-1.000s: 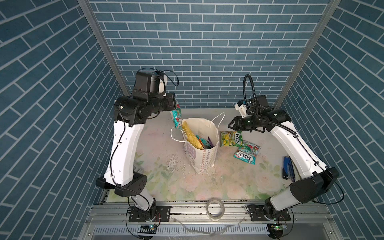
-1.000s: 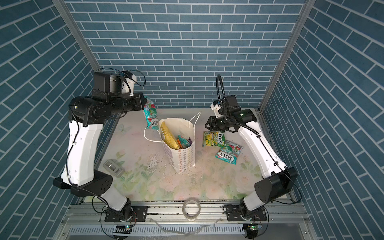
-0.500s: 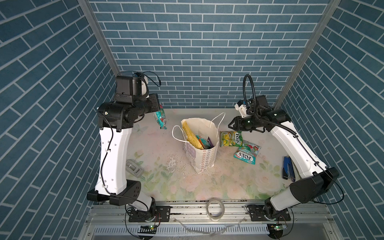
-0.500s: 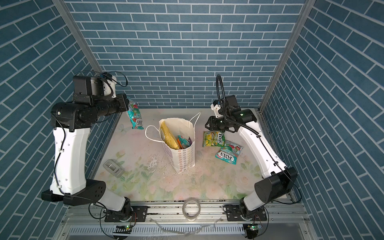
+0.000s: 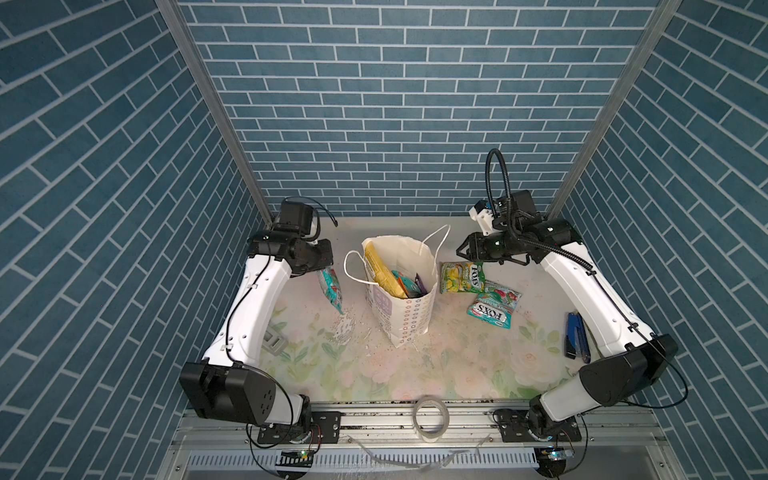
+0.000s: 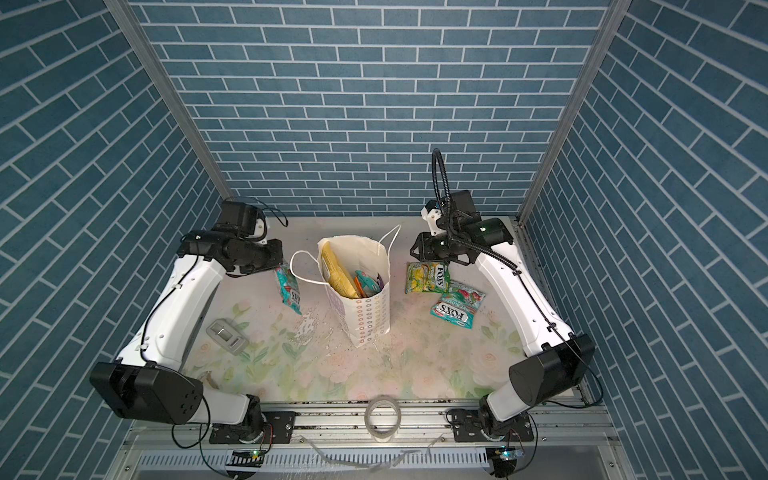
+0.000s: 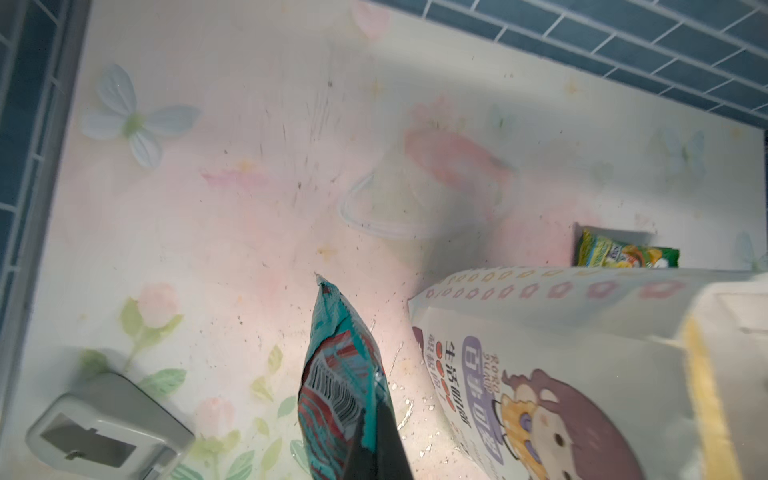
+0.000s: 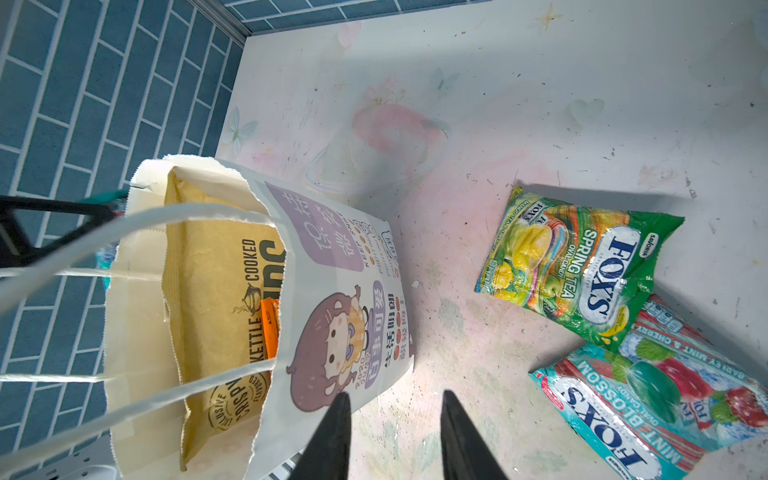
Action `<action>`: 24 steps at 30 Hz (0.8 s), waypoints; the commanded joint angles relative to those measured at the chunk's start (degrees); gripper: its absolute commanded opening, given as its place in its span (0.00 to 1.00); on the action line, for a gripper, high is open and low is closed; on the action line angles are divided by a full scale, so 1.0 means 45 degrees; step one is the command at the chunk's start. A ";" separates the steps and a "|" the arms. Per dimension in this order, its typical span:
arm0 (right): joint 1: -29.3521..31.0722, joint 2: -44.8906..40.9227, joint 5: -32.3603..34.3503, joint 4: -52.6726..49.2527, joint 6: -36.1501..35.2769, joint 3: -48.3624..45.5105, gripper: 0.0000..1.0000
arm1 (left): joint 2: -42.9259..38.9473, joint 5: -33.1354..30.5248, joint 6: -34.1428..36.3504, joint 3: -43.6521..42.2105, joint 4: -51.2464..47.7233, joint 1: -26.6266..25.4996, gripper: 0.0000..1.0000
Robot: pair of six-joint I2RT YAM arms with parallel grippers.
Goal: Take the snacks out of the paper bag
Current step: 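Lower the teal packet onto the table beside the bag and release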
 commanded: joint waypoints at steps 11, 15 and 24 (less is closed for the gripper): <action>0.0214 -0.0551 0.0411 -0.0491 0.0405 -0.0074 0.37 | 0.1714 0.4207 -0.0647 -0.2984 0.4773 0.0512 0.02; 0.0237 -0.0584 0.0482 -0.0539 0.0463 -0.0148 0.37 | 0.2488 0.4202 -0.0596 -0.3276 0.4963 0.0536 0.01; 0.0270 -0.0579 0.0589 -0.0639 0.0505 -0.0081 0.37 | 0.3374 0.2518 0.0340 -0.2835 0.3245 0.0560 0.01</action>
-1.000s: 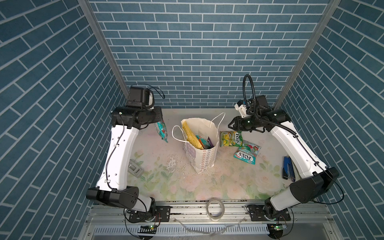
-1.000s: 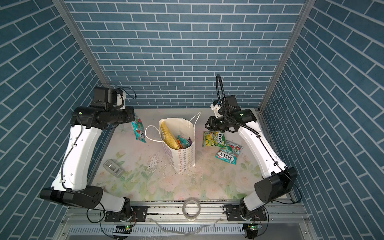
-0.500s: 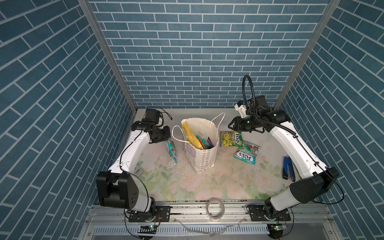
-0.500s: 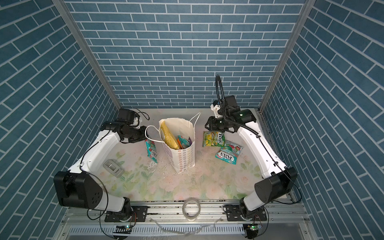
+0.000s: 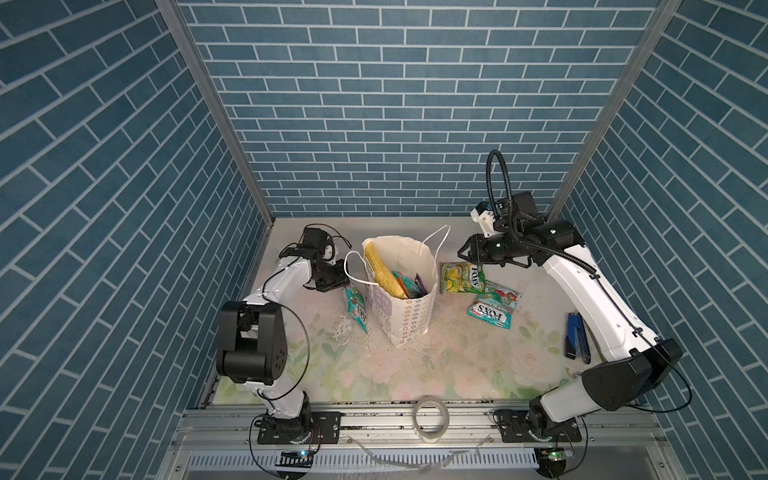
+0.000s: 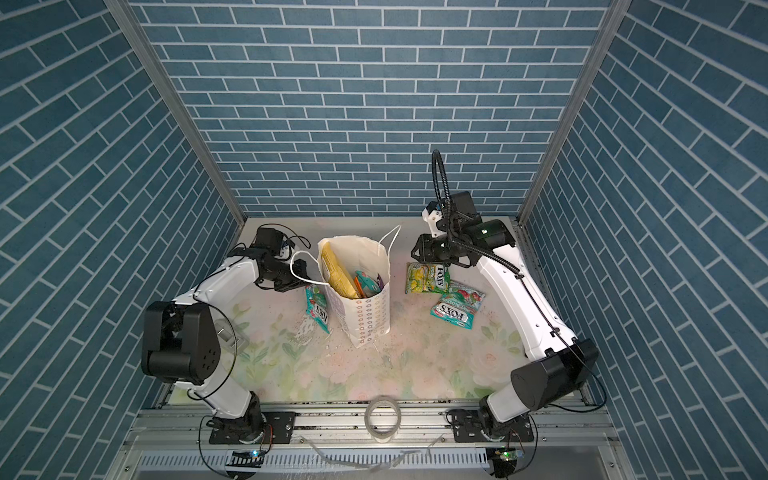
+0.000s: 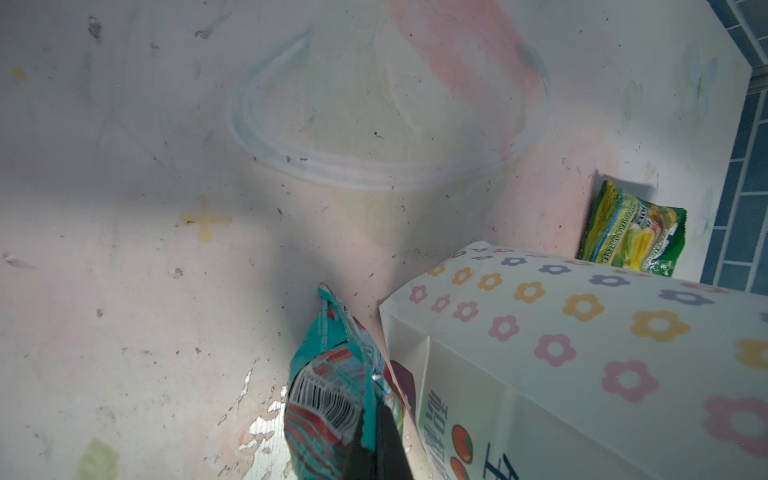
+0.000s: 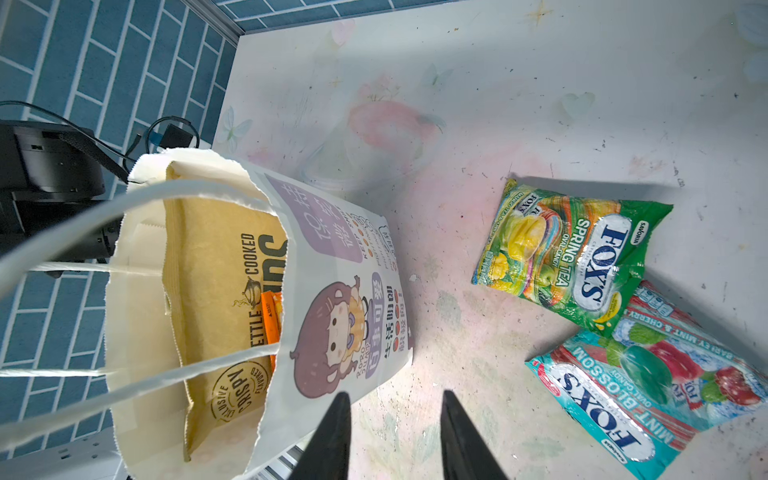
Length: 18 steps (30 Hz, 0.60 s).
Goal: Take the snacks out of the paper bag
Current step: 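Lower the teal packet onto the table beside the bag and release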
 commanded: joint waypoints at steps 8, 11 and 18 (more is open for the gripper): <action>0.0140 -0.0252 0.0206 -0.0304 0.0362 -0.0054 0.37 | 0.0362 -0.2417 0.1378 0.0652 -0.2410 0.0080 0.15; 0.0193 -0.0194 0.0213 -0.0304 0.0411 -0.0038 0.37 | 0.0488 -0.2496 0.1477 0.0689 -0.2415 0.0099 0.22; 0.0292 -0.0282 0.0390 -0.0352 0.0496 -0.0053 0.37 | 0.0735 -0.2676 0.1456 0.1116 -0.2707 0.0119 0.24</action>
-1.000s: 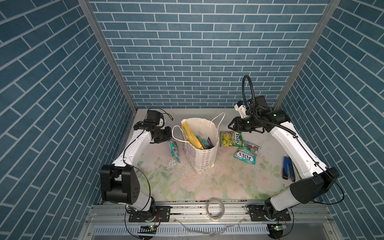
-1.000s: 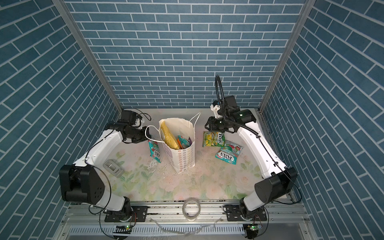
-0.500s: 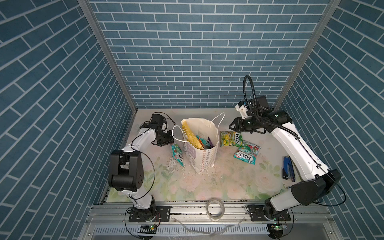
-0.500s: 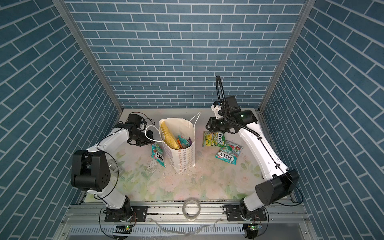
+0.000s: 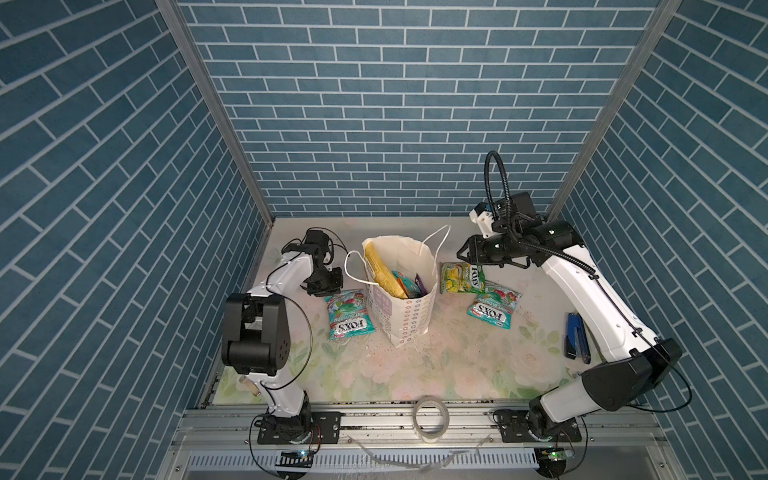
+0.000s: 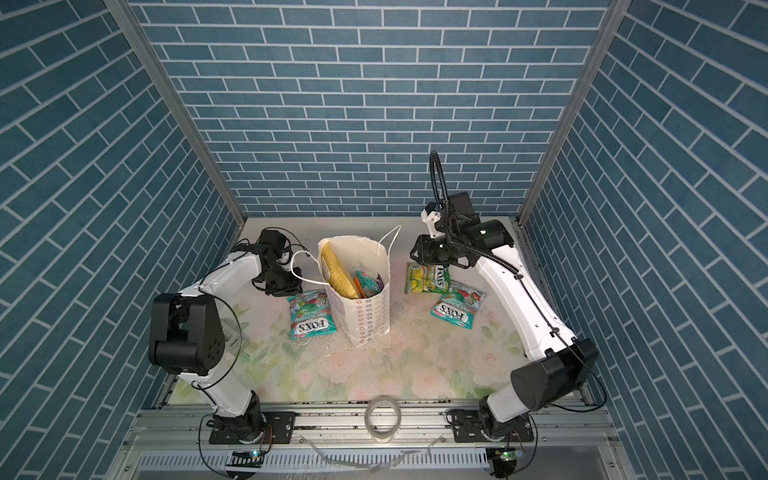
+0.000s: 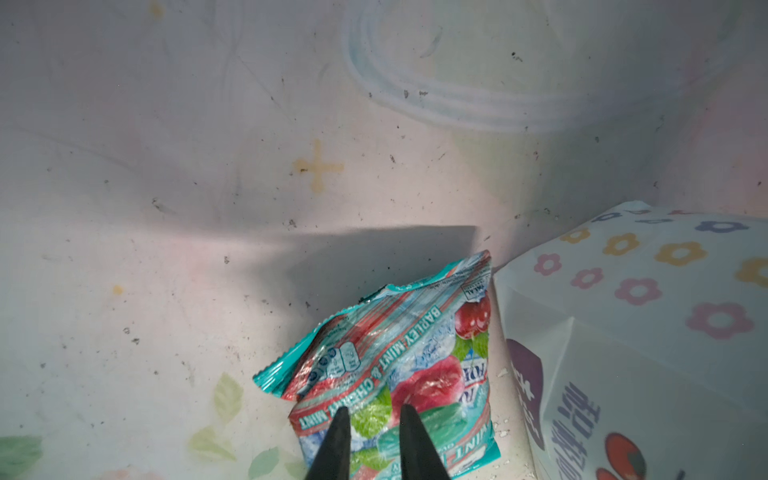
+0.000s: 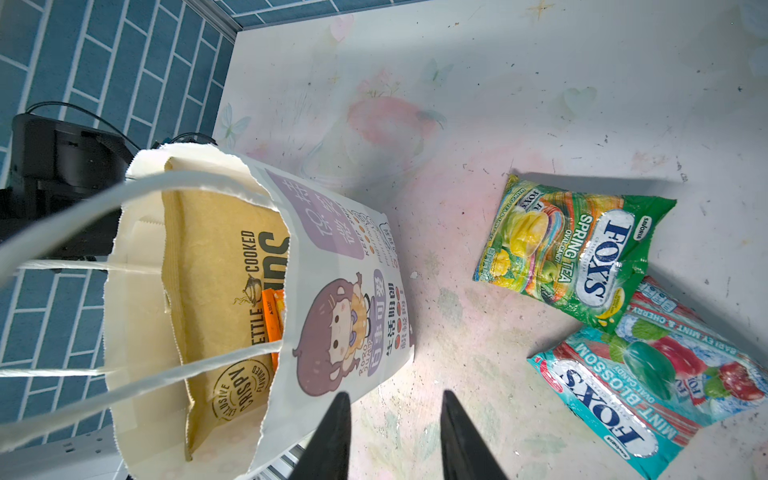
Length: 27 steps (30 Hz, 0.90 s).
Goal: Take the snacks out of the paper bag
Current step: 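Lower the teal packet onto the table beside the bag and release, then raise the left gripper and move it over the bag opening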
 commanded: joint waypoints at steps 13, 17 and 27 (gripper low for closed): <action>0.0093 -0.0069 0.1653 -0.1226 -0.0433 0.0729 0.37 | -0.5810 -0.0834 -0.1472 0.1748 -0.2395 -0.0337 0.24; 0.0054 0.0157 0.1930 -0.1456 -0.0789 0.1025 0.38 | -0.7753 -0.2316 -0.1833 0.2963 -0.3187 -0.2138 0.24; -0.0054 0.0973 0.1420 -0.1882 -0.1042 0.1448 0.38 | -0.7902 -0.5404 -0.3035 0.5983 -0.4266 -0.7300 0.26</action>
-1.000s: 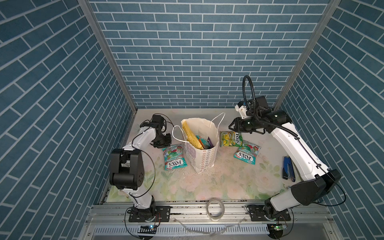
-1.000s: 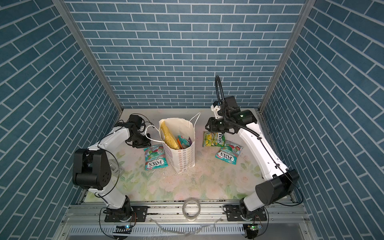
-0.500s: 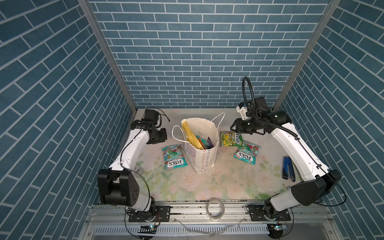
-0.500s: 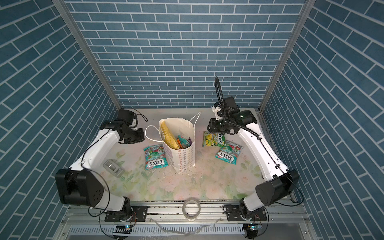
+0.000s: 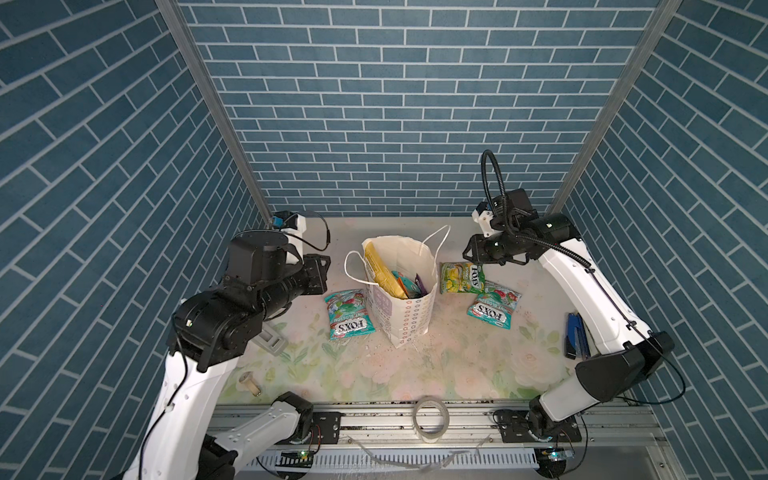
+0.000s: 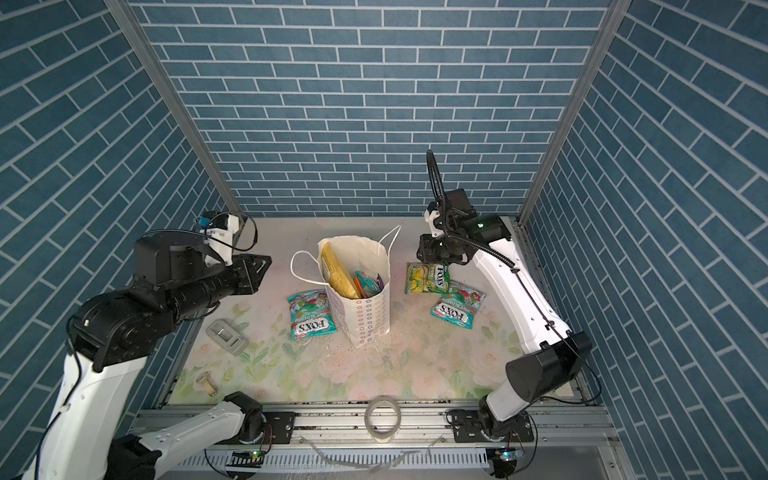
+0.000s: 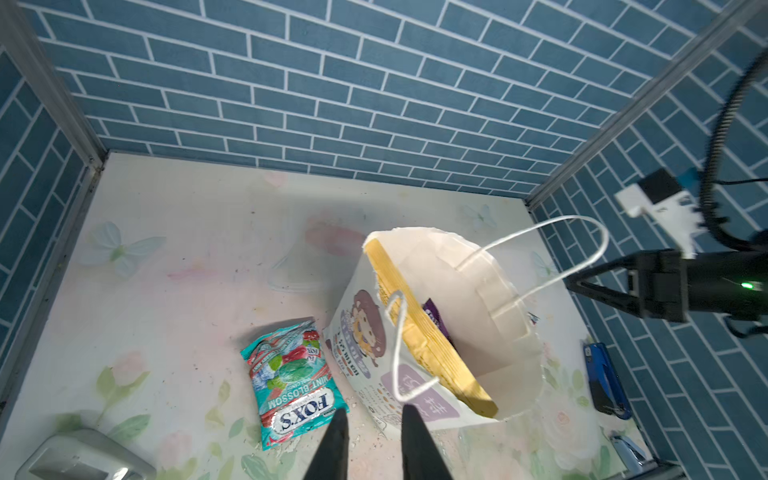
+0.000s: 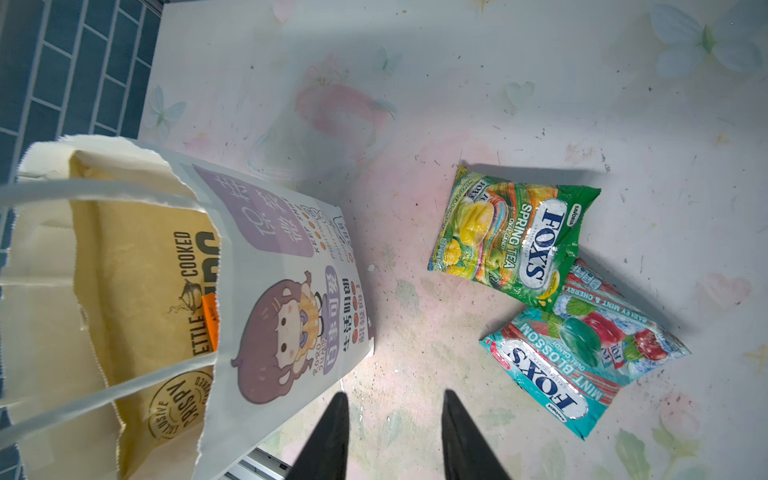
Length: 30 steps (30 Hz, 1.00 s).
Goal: Take the snacks out of the paper bag
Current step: 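Raise the left gripper and move it over the bag opening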
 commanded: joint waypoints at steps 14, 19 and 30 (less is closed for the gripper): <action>-0.0059 -0.0092 -0.1212 -0.0084 -0.0445 -0.0243 0.38 | 0.8717 -0.1901 -0.1979 0.7441 -0.5613 -0.3041 0.28; -0.0068 -0.0064 -0.1791 0.0042 -0.0626 -0.0489 0.38 | 0.8382 -0.1314 -0.2877 0.5982 -0.4986 -0.2444 0.29; -0.0039 0.0320 -0.2881 0.0502 -0.0685 -0.0438 0.38 | 0.7697 -0.1246 -0.3440 0.4234 -0.4648 -0.1826 0.28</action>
